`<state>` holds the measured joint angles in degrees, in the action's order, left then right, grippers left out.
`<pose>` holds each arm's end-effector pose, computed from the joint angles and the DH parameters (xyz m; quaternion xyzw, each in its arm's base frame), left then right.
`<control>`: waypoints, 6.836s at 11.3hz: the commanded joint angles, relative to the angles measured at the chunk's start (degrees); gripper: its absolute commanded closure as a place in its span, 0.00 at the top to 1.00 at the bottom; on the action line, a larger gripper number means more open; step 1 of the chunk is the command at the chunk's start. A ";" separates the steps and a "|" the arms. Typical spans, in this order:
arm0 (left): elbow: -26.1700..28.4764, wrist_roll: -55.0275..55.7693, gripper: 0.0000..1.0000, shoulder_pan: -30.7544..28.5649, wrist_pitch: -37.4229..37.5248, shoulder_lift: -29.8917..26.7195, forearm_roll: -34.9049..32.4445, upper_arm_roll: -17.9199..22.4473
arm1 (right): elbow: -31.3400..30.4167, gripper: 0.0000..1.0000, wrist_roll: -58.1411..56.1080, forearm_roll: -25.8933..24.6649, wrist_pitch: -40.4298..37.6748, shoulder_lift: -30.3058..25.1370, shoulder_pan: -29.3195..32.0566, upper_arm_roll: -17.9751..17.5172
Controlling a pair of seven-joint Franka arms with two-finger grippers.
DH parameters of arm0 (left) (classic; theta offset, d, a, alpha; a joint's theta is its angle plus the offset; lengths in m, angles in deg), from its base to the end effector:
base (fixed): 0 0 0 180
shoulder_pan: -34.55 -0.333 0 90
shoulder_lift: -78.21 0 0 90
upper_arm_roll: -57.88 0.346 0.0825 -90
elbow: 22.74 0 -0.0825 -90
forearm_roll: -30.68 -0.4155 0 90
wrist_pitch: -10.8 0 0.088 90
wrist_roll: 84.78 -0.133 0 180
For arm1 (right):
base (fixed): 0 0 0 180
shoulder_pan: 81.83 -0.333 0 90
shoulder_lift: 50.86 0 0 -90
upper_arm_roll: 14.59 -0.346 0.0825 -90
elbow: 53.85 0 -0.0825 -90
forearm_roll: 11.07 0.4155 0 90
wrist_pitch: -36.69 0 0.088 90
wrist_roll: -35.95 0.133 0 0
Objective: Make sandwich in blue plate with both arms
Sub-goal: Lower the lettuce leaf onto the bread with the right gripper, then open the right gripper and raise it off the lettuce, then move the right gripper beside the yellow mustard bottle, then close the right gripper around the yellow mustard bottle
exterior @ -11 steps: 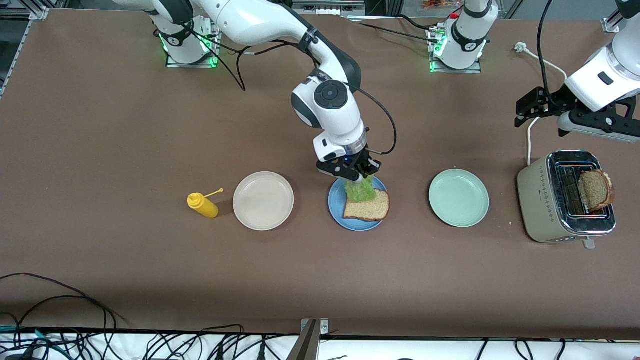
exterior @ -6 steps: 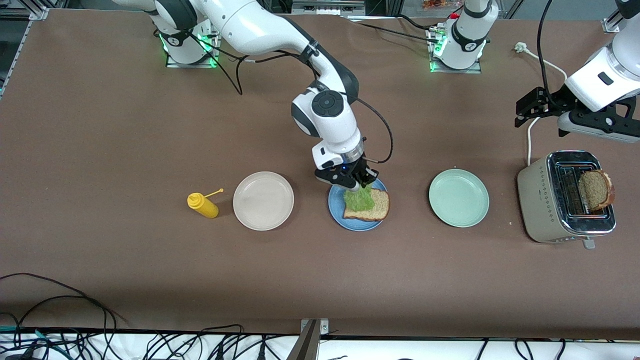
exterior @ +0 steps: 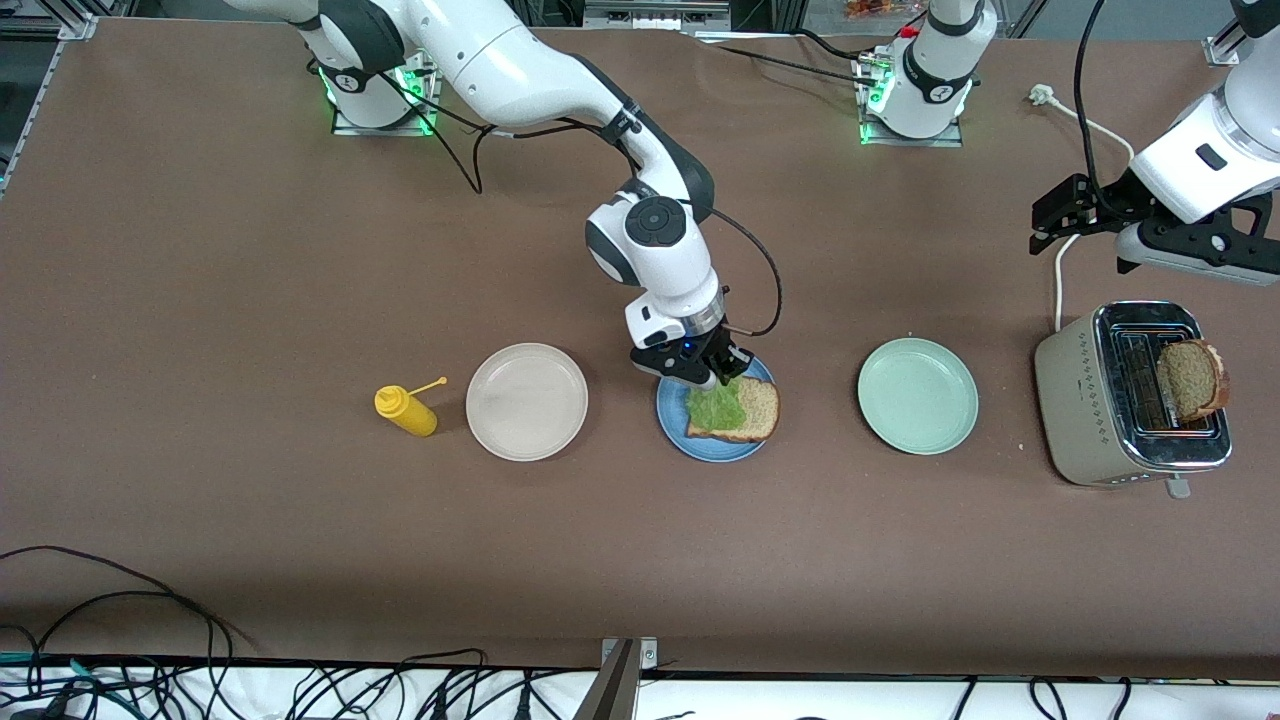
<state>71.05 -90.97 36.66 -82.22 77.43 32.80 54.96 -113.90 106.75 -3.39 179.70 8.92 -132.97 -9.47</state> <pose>0.5824 -0.0562 0.6077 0.9951 -0.0968 0.0003 0.0181 0.5853 0.6511 0.2150 -0.9530 0.2245 -0.0916 0.1814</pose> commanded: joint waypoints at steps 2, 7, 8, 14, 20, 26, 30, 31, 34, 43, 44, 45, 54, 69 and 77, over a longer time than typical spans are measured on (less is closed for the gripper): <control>-1.86 -0.85 1.00 0.17 1.44 0.69 1.04 0.28 | 2.93 0.00 0.48 -1.44 2.19 3.15 -0.54 0.95; -1.86 -0.85 1.00 0.17 1.44 0.78 1.04 0.28 | 2.58 1.00 0.91 -9.43 2.19 3.32 -0.63 1.39; -1.86 -0.85 1.00 0.17 1.53 0.78 1.04 0.28 | 2.57 1.00 0.83 -9.62 2.10 3.24 -0.89 1.39; -1.86 -0.93 1.00 0.09 1.53 0.78 1.04 0.19 | 2.57 1.00 0.65 -9.27 1.49 2.54 -0.89 1.47; -1.86 -0.85 1.00 0.08 1.53 0.69 1.04 0.28 | 1.35 1.00 -6.00 -8.92 -7.80 -2.72 1.30 1.30; -1.86 -0.85 1.00 0.08 1.62 0.69 1.04 0.19 | -6.72 1.00 -29.28 -3.73 -21.09 -15.20 8.41 1.21; -1.86 -0.85 1.00 0.17 1.53 0.69 1.04 0.28 | -16.21 1.00 -46.50 -3.73 -25.93 -25.30 16.48 -1.23; -1.86 -0.85 1.00 0.17 1.53 0.69 1.04 0.19 | -18.15 1.00 -50.20 -3.73 -27.07 -27.33 19.47 -2.82; -1.86 -0.85 1.00 0.17 1.62 0.69 1.04 0.19 | -18.96 1.00 -61.09 -3.73 -32.77 -30.77 27.29 -5.81; -1.77 -0.93 1.00 0.08 1.71 0.78 0.34 0.19 | -19.93 1.00 -95.03 -3.82 -41.58 -35.88 44.10 -10.04; -1.77 -0.93 1.00 0.08 1.71 0.69 0.34 0.28 | -19.93 1.00 -98.54 -3.82 -41.49 -35.79 45.15 -10.04; -1.77 -0.93 1.00 0.08 1.71 0.78 0.34 0.28 | -19.84 1.00 -102.67 -3.73 -41.49 -35.44 46.56 -10.30; -1.77 -1.20 1.00 -4.40 1.71 1.74 0.34 0.46 | -20.10 1.00 -147.76 16.11 -41.93 -27.01 60.88 -10.48; -1.68 -0.67 1.00 -3.69 1.71 1.74 0.25 -0.16 | -20.19 1.00 -181.44 37.39 -39.12 -11.18 65.38 -10.48; -1.68 -0.85 1.00 -3.69 1.71 1.74 -2.29 -0.25 | -31.34 1.00 -195.33 47.76 -38.68 -10.91 65.03 -10.65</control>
<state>71.05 -90.97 32.85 -81.66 78.53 32.69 54.82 -141.83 -84.81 41.49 139.97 -0.89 -68.44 -19.54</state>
